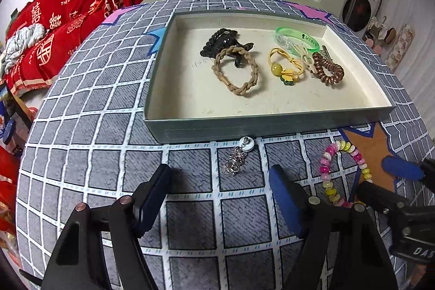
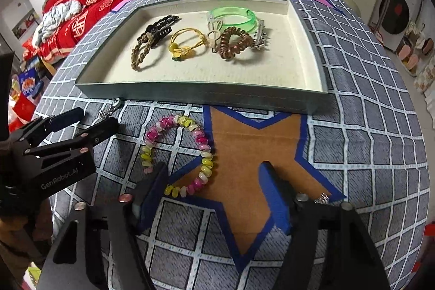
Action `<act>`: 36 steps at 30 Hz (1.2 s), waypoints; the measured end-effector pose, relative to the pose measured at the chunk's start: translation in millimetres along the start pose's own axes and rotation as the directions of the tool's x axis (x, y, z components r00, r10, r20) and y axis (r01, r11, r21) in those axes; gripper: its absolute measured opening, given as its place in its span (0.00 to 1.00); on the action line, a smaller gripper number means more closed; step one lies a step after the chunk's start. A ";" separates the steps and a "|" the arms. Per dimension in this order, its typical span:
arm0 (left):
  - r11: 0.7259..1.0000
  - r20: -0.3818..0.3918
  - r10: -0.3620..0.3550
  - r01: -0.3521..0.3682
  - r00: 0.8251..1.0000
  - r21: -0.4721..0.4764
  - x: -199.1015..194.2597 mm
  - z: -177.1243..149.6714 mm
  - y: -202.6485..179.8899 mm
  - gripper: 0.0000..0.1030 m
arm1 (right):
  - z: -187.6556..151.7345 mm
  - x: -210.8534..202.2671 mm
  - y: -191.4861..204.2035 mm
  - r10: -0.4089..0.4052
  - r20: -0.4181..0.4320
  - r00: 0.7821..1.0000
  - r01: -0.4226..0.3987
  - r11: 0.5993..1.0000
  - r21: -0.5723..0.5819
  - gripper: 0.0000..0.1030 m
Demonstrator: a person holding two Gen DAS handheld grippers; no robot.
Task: Organize jewelry
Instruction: 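Grasp the silver keychain charm with left tool while right tool grasps beaded bracelet, then carry both items into the tray while opening both tools to release them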
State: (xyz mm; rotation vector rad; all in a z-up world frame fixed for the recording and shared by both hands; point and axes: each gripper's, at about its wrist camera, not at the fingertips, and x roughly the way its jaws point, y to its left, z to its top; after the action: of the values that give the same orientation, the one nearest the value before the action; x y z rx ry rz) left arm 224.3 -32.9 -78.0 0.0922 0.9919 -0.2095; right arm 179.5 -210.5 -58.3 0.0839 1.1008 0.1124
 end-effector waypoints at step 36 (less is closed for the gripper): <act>0.992 0.069 -0.124 0.123 0.990 0.012 -53.1 -10.8 -5.3 0.20 | -19.3 -37.8 9.2 -0.015 0.084 0.996 0.018 0.999 -0.044 0.10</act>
State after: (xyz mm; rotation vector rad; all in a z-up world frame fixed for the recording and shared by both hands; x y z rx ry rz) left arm 186.2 -29.2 -39.3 0.0306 0.9279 -0.3280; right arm 144.8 -206.1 -32.5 0.0392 1.0146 0.1178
